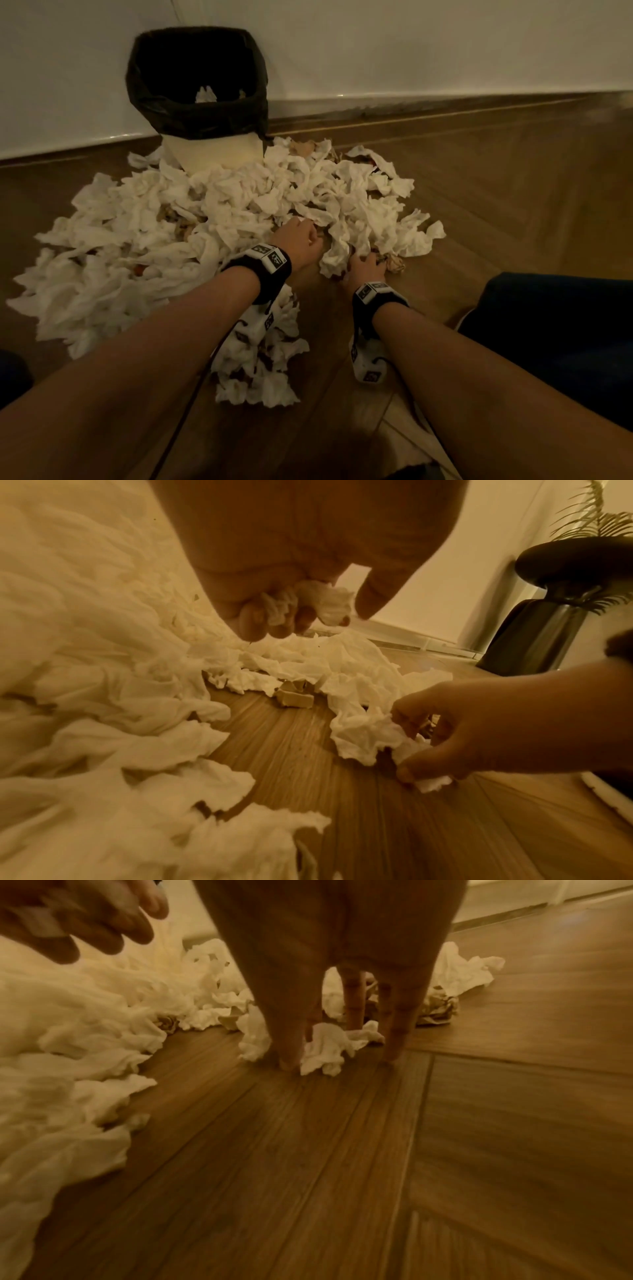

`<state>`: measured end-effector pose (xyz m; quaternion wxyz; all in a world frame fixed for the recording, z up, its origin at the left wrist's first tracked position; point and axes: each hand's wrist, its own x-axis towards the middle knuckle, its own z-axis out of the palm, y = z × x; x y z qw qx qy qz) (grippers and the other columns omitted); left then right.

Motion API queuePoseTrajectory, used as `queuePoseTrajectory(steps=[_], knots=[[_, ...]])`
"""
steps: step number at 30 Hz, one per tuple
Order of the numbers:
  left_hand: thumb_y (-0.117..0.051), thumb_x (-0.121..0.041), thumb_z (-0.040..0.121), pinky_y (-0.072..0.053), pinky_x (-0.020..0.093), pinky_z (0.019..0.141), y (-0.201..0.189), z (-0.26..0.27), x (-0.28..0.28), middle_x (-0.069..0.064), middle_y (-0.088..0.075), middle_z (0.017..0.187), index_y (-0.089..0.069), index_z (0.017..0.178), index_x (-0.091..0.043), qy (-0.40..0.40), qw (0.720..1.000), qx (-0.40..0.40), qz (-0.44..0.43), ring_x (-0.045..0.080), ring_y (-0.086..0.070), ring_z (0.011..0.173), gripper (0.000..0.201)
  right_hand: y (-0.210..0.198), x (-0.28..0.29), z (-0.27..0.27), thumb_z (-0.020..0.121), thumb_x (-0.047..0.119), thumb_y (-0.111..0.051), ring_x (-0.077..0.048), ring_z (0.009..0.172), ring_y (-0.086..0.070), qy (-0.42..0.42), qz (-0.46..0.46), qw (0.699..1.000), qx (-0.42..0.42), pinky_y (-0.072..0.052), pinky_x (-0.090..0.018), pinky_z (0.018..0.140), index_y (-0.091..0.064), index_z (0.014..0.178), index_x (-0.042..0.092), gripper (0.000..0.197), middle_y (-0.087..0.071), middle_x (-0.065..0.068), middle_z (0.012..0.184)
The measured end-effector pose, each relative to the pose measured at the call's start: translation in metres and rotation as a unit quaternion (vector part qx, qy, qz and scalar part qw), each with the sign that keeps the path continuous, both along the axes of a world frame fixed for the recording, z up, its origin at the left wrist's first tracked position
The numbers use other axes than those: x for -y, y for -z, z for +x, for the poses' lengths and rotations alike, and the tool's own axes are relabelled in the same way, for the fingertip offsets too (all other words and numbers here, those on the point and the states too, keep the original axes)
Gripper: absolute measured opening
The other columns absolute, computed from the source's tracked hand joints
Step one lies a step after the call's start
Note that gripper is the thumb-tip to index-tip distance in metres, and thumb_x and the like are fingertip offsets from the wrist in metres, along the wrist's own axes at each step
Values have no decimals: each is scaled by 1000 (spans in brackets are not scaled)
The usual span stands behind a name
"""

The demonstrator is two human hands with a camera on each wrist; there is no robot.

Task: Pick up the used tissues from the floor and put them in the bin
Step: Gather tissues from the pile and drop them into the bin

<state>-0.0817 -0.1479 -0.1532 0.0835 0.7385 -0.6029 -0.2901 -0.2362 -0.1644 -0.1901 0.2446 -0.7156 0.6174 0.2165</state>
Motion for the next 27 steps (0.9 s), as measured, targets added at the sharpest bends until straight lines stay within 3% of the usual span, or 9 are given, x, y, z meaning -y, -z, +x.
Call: queuePoseTrajectory(steps=[7,10,13,14,16,19,21,24,27], knots=[[-41,4,90,-35,32,93,8,3,-6,15,-39,130,-53,116,-10,-11,999,32,13,31,-42,118,31,-6,12,-2,98,13,-42,-29,127,-45,99,76,990,62,-37,-27,102,-50,132,1,36,-48,-18,138],[-44,7,88,-39,31,87,3,3,-8,16,-33,134,-47,121,-9,-22,999,10,21,32,-49,110,37,-9,12,-5,95,14,-49,-31,115,-54,158,58,978,125,-45,-33,91,-56,123,4,30,-57,-16,126],[-39,-7,95,-49,33,73,-8,5,-7,17,-48,116,-46,114,-14,-75,994,-65,37,29,-58,89,21,-23,11,1,96,10,-47,-31,124,-48,244,140,942,181,-44,-31,98,-44,138,11,43,-46,-13,139],[-36,-12,96,-48,28,63,-11,6,-7,16,-52,106,-46,109,-16,-104,990,-94,31,27,-59,78,17,-27,13,4,96,10,-47,-31,121,-49,261,169,929,202,-46,-31,97,-38,142,12,47,-48,-13,137],[-37,-17,96,-43,22,60,-19,10,-8,14,-56,96,-49,109,-13,-136,981,-135,27,25,-60,68,18,-35,13,11,96,16,-49,-24,88,-59,299,190,889,290,-56,-27,72,-39,142,8,48,-57,-11,102],[-34,-11,95,-49,34,60,-33,18,-8,13,-59,82,-52,110,-12,-166,960,-222,31,27,-57,57,24,-54,19,20,101,26,-37,-12,42,-42,428,198,772,426,-39,-21,35,-50,123,10,31,-38,0,65],[-34,-5,95,-53,41,62,-43,21,-9,16,-60,80,-53,107,-15,-142,968,-207,7,28,-57,61,24,-66,22,29,96,47,-40,-14,43,-35,473,186,722,470,-31,-19,35,-54,95,12,37,-34,0,61],[-32,-18,98,-51,36,60,-55,24,-17,12,-60,74,-48,106,-23,-108,984,-142,-20,26,-57,59,18,-78,23,38,96,49,-40,-16,51,-34,430,114,772,455,-30,-28,46,-46,67,17,44,-37,0,61],[-30,-22,100,-52,43,72,-67,27,-16,20,-63,89,-48,120,-15,-99,986,-120,-63,35,-62,80,28,-95,26,50,102,31,-29,-11,51,-34,387,94,773,494,-34,-23,42,-39,66,24,38,-36,2,63]])
